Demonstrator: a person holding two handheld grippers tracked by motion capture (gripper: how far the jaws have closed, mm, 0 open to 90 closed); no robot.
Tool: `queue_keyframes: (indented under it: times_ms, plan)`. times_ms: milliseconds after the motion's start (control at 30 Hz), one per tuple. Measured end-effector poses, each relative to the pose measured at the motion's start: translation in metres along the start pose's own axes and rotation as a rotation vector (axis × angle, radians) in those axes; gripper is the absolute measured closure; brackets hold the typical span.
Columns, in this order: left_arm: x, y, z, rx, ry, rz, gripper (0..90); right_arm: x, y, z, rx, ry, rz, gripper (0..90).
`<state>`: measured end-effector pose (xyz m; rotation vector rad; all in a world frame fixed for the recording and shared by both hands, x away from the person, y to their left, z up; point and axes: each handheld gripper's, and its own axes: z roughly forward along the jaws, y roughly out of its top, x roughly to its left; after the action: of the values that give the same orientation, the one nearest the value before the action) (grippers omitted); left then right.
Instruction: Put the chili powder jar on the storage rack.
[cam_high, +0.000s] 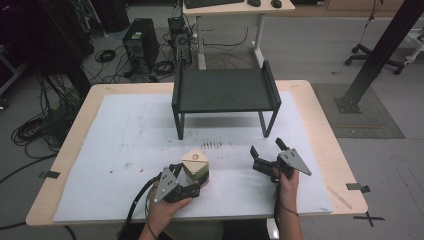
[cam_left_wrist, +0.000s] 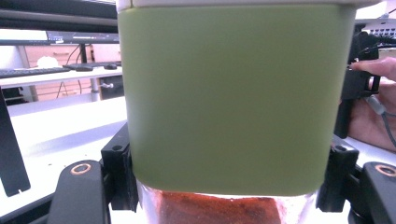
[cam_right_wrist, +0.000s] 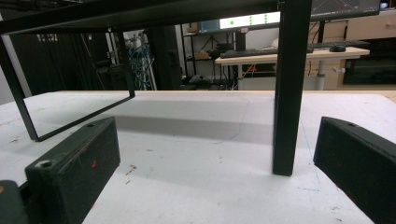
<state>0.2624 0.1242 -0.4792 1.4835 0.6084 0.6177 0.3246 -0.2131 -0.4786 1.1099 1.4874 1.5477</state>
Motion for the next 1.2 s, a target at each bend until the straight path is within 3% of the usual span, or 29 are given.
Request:
queue_keyframes:
  times_ms: [1200]
  plan:
    - [-0.0002, 0.0007, -0.0002, 0.004, 0.003, -0.014, 28.6, -0.0023, 0.0, -0.0009, -0.012, 0.008, 0.03, 0.2]
